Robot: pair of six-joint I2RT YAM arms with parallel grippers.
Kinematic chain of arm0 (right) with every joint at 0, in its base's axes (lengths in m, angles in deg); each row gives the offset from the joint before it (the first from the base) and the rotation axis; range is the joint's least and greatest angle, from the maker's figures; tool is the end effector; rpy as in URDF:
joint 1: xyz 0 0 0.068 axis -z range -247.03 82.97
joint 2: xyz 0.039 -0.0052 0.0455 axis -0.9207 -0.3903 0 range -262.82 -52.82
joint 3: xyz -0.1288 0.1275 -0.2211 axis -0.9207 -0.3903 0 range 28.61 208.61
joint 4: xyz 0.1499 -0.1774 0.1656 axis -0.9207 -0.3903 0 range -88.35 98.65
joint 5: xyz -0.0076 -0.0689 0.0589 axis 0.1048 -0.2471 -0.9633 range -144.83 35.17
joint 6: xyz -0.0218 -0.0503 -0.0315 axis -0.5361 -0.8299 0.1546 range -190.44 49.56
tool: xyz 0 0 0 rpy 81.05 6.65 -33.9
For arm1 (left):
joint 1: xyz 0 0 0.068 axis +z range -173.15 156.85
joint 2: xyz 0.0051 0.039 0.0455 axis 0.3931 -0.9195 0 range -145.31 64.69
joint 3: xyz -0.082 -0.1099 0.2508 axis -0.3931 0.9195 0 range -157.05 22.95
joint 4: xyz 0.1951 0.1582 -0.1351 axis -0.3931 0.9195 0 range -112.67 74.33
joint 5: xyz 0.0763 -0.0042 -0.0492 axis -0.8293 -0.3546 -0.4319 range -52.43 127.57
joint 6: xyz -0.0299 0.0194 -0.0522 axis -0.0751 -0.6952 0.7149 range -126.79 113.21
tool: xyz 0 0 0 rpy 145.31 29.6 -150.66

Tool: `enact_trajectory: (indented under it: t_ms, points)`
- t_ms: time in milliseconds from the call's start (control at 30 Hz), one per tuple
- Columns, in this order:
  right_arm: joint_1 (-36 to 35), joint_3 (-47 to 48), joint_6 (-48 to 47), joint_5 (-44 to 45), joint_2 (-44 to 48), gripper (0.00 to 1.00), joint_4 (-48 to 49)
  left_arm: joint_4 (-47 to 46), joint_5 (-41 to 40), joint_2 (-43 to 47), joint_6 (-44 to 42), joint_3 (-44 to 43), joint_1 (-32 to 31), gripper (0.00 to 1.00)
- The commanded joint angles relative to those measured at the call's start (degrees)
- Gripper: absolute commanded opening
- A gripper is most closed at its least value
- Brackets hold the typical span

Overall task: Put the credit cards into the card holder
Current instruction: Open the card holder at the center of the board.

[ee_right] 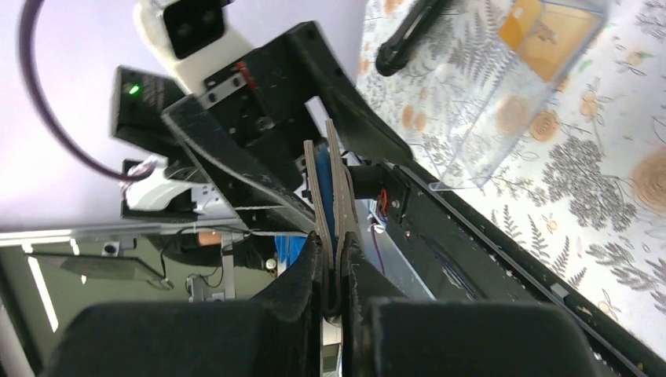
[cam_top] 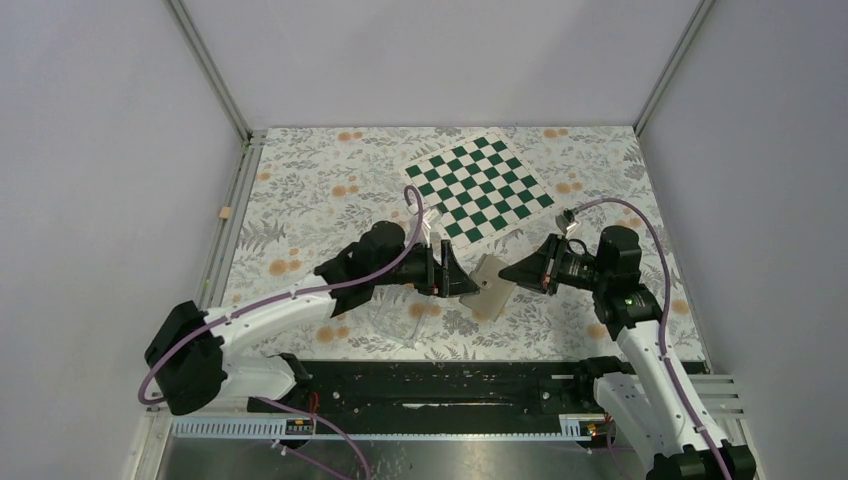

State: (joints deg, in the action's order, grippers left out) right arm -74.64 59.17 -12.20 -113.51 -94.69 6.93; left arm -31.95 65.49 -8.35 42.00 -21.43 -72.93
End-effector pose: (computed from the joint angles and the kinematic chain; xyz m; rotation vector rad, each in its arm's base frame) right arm 0.1798 0.0658 0.2822 0.0437 2.0377 1.6821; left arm 0.1861 -0.2554 0.2632 0.4052 2.1907 -1.5340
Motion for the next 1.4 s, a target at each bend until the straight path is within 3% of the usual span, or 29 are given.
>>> enact_trajectory:
  t_ms: [0,133,267,733,1000,1367]
  points:
    - [-1.3,4.3,-9.2,3.8,-0.3,0.0,-17.4,15.4,-19.5,4.5,-7.2,-5.2,-2.7,0.77]
    - [-5.0,6.1,-10.6,12.1,-2.2,0.0,-24.5,23.6,-30.2,2.5,-12.0,-11.2,-8.2,0.79]
    - [-8.2,7.1,-10.1,17.5,-4.3,0.0,-27.0,26.0,-35.9,-0.6,-15.1,-15.3,-12.8,0.79]
    - [-8.8,6.5,-8.6,20.1,-4.5,0.0,-28.2,28.9,-36.4,-11.9,-20.8,-22.6,-19.2,0.71]
    - [-8.8,6.2,-8.5,19.2,-4.4,0.0,-28.2,32.6,-40.4,-14.9,-20.1,-24.2,-19.7,0.43]
    - [-8.8,6.0,-8.9,18.5,-3.6,0.0,-28.2,34.3,-44.9,-14.8,-15.8,-22.3,-18.4,0.33]
